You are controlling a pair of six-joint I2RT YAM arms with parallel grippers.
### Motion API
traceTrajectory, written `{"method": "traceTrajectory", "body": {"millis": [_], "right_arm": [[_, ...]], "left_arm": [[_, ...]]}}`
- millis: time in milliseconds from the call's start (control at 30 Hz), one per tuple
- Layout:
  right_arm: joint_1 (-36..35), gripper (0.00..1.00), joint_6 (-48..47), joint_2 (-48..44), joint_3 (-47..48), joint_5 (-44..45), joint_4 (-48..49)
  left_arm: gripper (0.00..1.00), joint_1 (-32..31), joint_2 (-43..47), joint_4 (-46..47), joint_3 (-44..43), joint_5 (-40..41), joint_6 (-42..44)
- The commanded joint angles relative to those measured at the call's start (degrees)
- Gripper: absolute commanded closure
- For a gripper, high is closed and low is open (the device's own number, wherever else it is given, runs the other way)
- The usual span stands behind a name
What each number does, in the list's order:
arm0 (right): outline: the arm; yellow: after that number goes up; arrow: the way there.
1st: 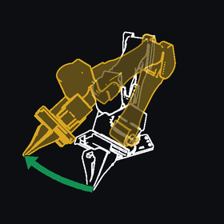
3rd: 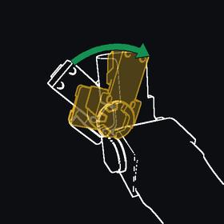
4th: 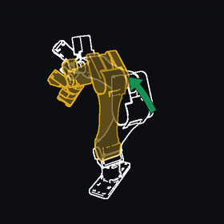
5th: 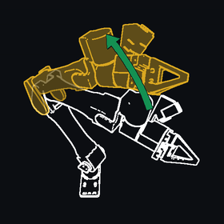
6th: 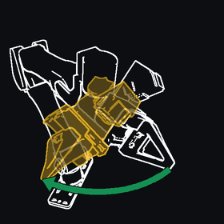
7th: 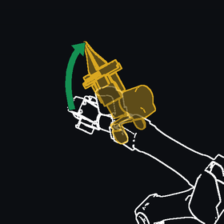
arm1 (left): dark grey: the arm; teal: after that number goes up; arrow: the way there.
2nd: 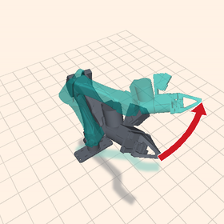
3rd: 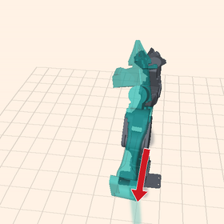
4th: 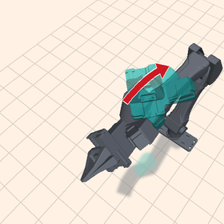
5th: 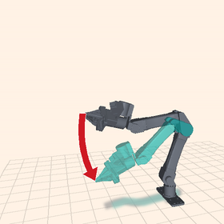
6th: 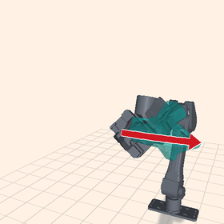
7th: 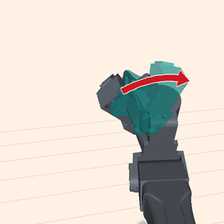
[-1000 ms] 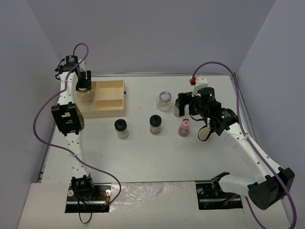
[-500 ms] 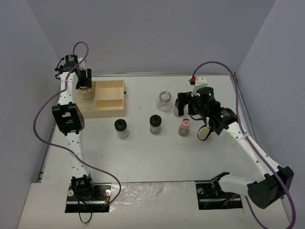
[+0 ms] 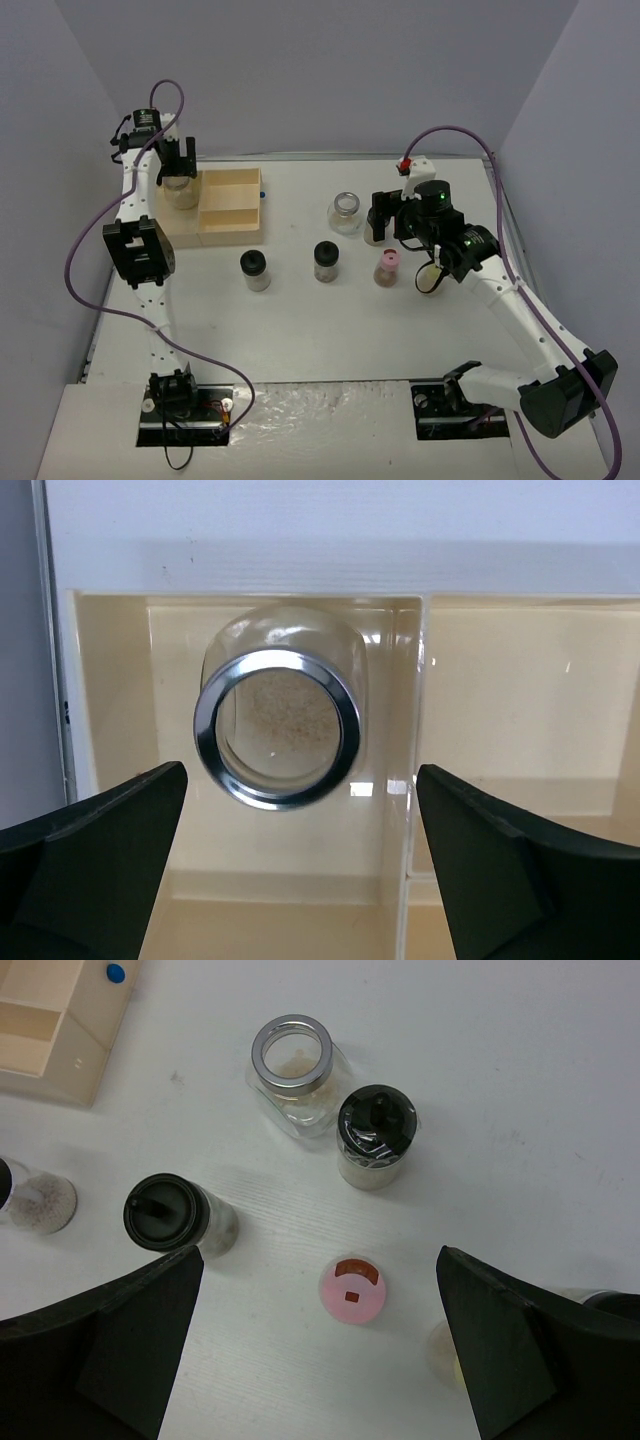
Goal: Organize the condiment bottles
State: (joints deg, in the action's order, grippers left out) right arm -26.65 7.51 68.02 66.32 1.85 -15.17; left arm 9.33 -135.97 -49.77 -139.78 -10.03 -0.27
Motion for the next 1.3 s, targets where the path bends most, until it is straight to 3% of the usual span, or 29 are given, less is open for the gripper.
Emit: {"method": "traceTrajectory", "body": {"millis": [0, 133, 367, 600, 800, 1267], "right_arm": [[0.3, 0.00, 0.3, -3.6, 2.1, -0.3, 3.2], [0.3, 0.00, 1.1, -6.2, 0.9, 0.5, 3.3], [0.3, 0.00, 2.4, -11.8, -2.8, 0.6, 3.3], [0.3, 0.00, 4.1, -15.7, -4.6, -0.2, 2.3], [0.3, 0.00, 5.8, -17.4, -5.4, -0.3, 2.0], [0.3, 0.00, 6.7, -18.3, -5.8, 0.4, 0.8]], "left_arm": [[0.03, -3.9, 14.2, 0.3, 1.8, 0.5, -0.6], [0.03, -10.8, 18.2, -0.2, 4.8, 1.0, -1.5], [0.03, -30.5, 20.4, 5.4, 9.7, 0.4, 2.3], [0.03, -39.5, 11.4, 7.1, 0.9, 0.0, -4.2], [0.03, -44.6, 8.6, 16.9, 5.5, 2.2, -4.6], [0.03, -46.2, 5.3, 28.1, 11.2, 1.2, -6.7]]}}
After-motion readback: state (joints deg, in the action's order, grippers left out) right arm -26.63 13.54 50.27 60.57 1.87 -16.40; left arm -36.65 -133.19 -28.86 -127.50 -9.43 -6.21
